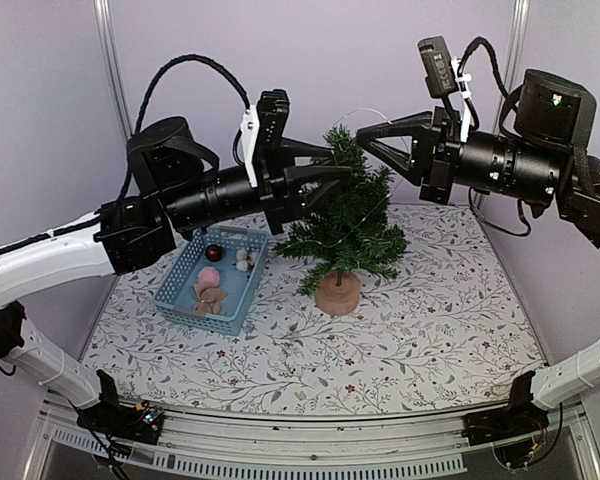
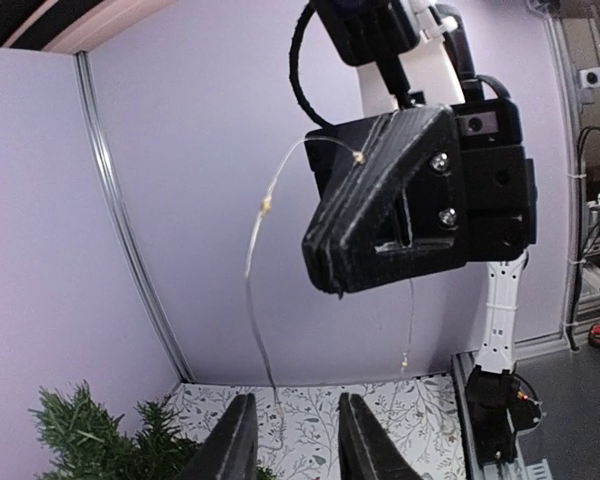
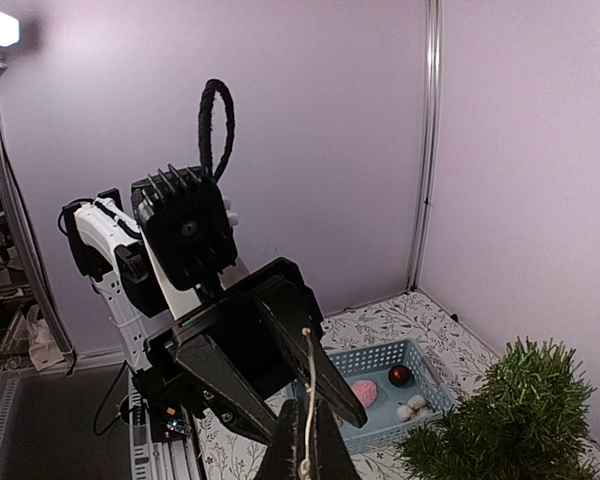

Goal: Decorate the small christmas tree

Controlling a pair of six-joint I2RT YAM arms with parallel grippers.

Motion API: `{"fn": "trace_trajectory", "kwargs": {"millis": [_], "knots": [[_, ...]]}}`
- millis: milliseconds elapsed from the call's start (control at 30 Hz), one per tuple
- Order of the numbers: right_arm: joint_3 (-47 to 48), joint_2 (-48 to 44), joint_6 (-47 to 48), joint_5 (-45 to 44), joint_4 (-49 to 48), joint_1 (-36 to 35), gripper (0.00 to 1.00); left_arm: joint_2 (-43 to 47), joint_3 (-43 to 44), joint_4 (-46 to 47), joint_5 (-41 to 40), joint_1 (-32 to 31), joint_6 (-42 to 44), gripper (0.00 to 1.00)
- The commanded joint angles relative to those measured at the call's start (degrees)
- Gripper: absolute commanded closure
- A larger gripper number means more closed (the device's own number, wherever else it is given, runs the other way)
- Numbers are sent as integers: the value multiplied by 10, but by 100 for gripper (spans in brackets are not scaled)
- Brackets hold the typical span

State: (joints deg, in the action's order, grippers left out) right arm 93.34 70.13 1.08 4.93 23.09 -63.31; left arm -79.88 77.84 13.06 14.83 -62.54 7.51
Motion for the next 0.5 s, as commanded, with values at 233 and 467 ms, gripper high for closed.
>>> {"fn": "trace_trajectory", "kwargs": {"millis": [233, 467], "knots": [[-27, -16, -8, -31, -23, 3, 97, 14, 31, 10, -8, 15, -48, 100], [-111, -49, -49, -41, -82, 7, 43, 2, 88, -35, 22, 23, -73, 100]]}}
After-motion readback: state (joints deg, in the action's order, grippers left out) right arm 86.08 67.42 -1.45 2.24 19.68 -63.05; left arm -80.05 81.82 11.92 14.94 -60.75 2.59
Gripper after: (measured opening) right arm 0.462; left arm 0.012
